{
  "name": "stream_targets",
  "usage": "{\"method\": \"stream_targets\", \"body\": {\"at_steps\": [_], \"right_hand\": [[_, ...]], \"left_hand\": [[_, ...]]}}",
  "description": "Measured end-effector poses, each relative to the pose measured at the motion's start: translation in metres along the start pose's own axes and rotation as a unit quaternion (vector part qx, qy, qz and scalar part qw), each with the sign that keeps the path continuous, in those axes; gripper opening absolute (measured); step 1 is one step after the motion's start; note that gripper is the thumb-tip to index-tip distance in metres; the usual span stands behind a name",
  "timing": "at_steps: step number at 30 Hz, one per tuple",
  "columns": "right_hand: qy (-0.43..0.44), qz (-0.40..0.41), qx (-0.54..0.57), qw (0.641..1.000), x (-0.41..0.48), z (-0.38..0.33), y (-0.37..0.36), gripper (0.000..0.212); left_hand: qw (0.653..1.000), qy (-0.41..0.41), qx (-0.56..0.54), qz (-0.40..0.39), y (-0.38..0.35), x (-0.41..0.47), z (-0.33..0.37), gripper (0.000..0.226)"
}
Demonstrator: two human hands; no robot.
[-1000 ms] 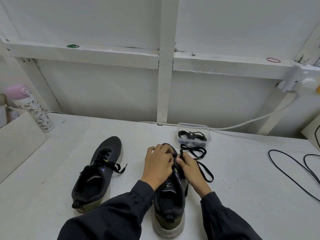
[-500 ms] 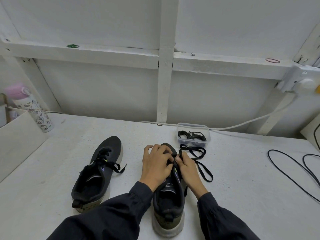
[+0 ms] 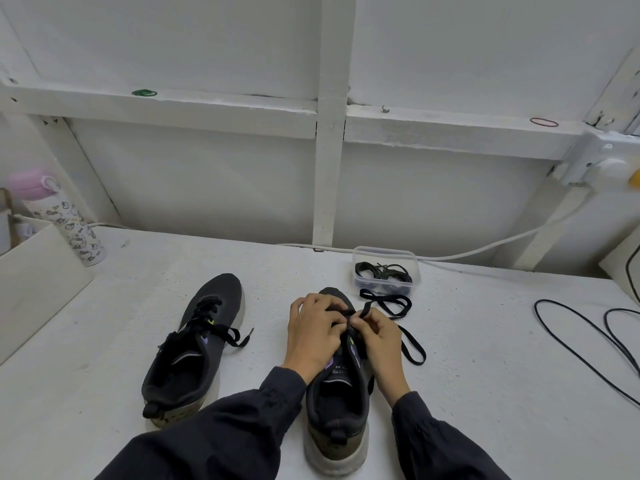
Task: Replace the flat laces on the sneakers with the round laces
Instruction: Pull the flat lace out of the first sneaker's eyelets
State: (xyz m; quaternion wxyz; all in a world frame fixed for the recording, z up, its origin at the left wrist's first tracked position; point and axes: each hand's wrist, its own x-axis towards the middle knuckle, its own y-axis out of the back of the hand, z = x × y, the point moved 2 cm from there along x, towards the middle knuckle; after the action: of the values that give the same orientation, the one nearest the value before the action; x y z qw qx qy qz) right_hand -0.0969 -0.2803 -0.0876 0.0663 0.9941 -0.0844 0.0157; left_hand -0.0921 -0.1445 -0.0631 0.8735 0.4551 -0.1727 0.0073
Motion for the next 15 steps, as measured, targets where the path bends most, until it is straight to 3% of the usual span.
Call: {"method": "stream_targets", "body": {"at_steps": [3,8,11,13,15], "right_hand": [[0.005,0.010,-0.031,0.999,0.000,-0.004,-0.004,0.028],[-0.038,0.017,0.015,0.999,0.006,-0.008,0.000,0.028],[-0.049,0.009,0.007,0.999,0.007,-0.007,0.010,0.034],[-0.057,0.020,-0.027,0.998,0.006,-0.002,0.017,0.045],[-0.051,0.055,-0.073,0.994,0.003,0.002,0.023,0.048]], "left_hand": [[1.000,0.001,0.024,0.014,0.002,-0.001,-0.001,0.010],[0.999,0.001,0.013,0.041,0.005,-0.002,-0.006,0.004],[0.990,0.055,-0.121,0.038,0.008,-0.005,-0.012,0.007],[0.962,0.110,-0.240,0.065,0.012,-0.008,-0.020,0.015],[0.948,0.146,-0.276,0.067,0.017,-0.014,-0.030,0.023]]}}
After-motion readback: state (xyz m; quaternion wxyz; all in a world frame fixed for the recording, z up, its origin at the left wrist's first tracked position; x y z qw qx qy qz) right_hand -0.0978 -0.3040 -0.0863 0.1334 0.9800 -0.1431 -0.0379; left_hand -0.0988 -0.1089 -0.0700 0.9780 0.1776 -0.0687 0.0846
